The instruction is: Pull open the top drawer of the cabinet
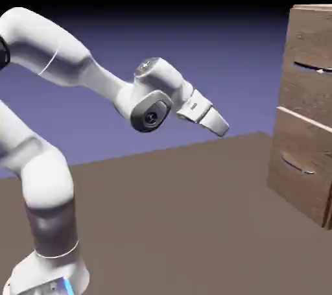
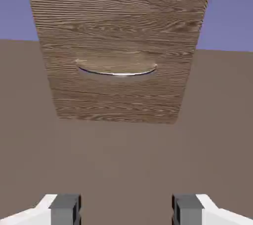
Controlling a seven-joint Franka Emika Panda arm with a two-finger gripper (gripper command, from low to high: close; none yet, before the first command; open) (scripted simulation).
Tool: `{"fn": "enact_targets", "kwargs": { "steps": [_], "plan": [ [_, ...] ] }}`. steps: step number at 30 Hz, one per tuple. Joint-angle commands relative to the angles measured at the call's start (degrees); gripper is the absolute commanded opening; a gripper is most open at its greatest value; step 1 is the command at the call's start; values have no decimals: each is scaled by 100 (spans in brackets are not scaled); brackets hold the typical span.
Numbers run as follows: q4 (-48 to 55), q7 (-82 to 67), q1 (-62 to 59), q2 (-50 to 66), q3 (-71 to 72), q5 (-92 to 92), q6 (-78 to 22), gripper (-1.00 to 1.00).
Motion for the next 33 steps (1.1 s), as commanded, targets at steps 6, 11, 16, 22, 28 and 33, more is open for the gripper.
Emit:
{"fn": "enact_targets", "kwargs": {
  "steps": [6,11,16,22,28,33],
  "plan": [
    [634,142,-1109,-390,805,1495,-250,0],
    [1162,261,-2032,-714,1477,2741,-459,0],
    [1690,380,-2956,-1039,2148,3987,-667,0],
    [2323,522,-4064,-1428,2953,5482,-917,0],
    [2957,664,-5173,-1817,3758,6977,-1167,0],
    [3485,783,-6097,-2142,4429,8223,-1376,0]
  ]
}}
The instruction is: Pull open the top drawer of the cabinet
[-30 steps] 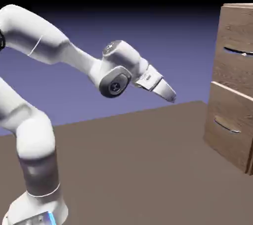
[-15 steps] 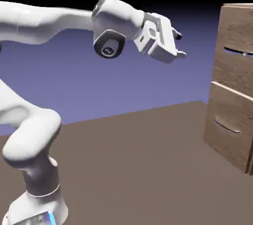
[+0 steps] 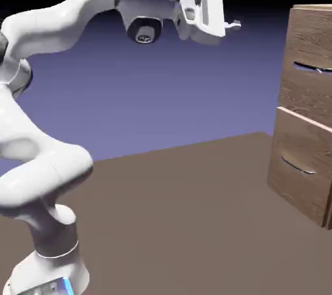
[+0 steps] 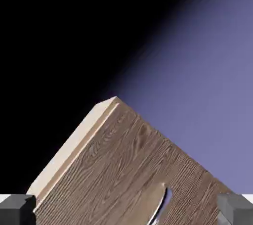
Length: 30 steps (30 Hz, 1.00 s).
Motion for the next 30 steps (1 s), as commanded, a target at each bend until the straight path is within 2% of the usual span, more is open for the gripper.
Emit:
{"fn": "enact_targets", "kwargs": {
  "steps": [1,26,30],
  "plan": [
    [106,24,-185,-65,134,250,-42,0],
    [2746,617,-4803,-1688,3490,6479,-1084,0],
    [3190,761,-5153,-1747,3620,6505,-974,0]
  ]
}}
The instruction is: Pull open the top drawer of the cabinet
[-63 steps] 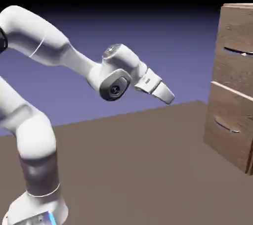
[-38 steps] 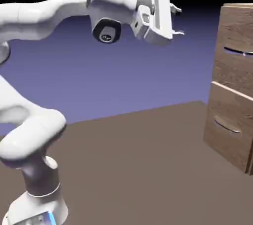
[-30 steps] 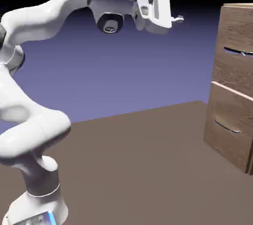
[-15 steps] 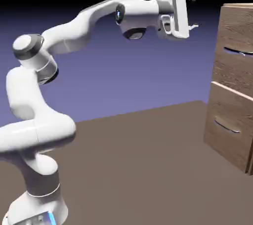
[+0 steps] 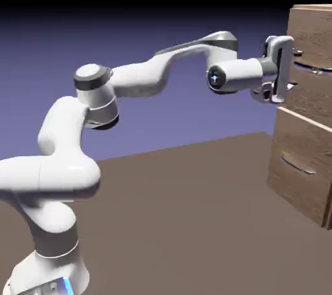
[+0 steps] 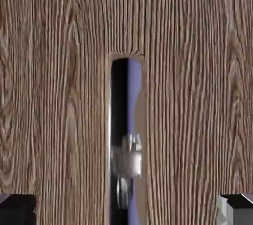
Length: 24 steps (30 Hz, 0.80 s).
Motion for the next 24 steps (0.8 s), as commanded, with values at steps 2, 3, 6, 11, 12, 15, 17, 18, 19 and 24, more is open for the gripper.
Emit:
{"fn": "enact_targets", "kwargs": {
  "steps": [2,3,6,11,12,15,17,18,19,24],
  "plan": [
    [416,137,-298,-41,92,-43,121,0],
    [623,206,-447,-62,139,-65,182,0],
    [950,314,-682,-94,211,-99,278,-100],
    [120,57,-101,-36,22,5,19,-100],
    [-87,-1,48,-23,-30,23,-43,-100],
    [-710,-159,505,8,-196,57,-224,-100],
    [-1125,-253,818,22,-318,64,-338,-100],
    [-1333,-297,978,27,-382,63,-393,-100],
    [-1540,-338,1140,29,-449,58,-446,-100],
    [-2578,-505,1984,9,-821,-14,-683,-100]
  ]
}}
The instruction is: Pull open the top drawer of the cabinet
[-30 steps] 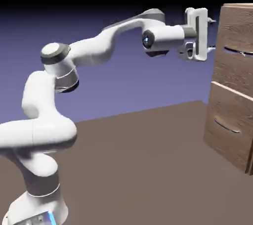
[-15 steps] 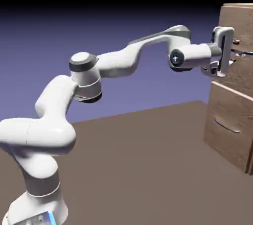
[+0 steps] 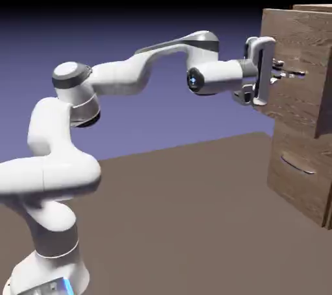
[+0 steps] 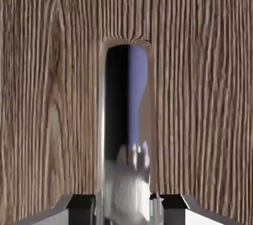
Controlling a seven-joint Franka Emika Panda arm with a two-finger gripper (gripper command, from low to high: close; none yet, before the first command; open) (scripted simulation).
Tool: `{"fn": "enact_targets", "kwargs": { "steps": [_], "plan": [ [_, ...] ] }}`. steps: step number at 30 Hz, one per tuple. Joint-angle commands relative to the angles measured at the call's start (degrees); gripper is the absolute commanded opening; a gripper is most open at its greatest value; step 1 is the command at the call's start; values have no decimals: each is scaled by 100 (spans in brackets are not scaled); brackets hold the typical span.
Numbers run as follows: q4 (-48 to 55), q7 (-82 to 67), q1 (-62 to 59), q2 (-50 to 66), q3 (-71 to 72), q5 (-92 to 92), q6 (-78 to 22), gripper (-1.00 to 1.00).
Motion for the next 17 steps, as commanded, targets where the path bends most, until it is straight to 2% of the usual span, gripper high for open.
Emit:
{"fn": "enact_targets", "kwargs": {
  "steps": [1,13,14,17],
  "plan": [
    [-208,-17,177,-13,-82,-37,-41,-100],
    [-2546,-47,2405,-458,-1209,-673,-249,-100],
    [-2546,-47,2405,-458,-1209,-673,-249,100],
    [-2902,15,2821,-598,-1422,-874,-195,100]
  ]
}}
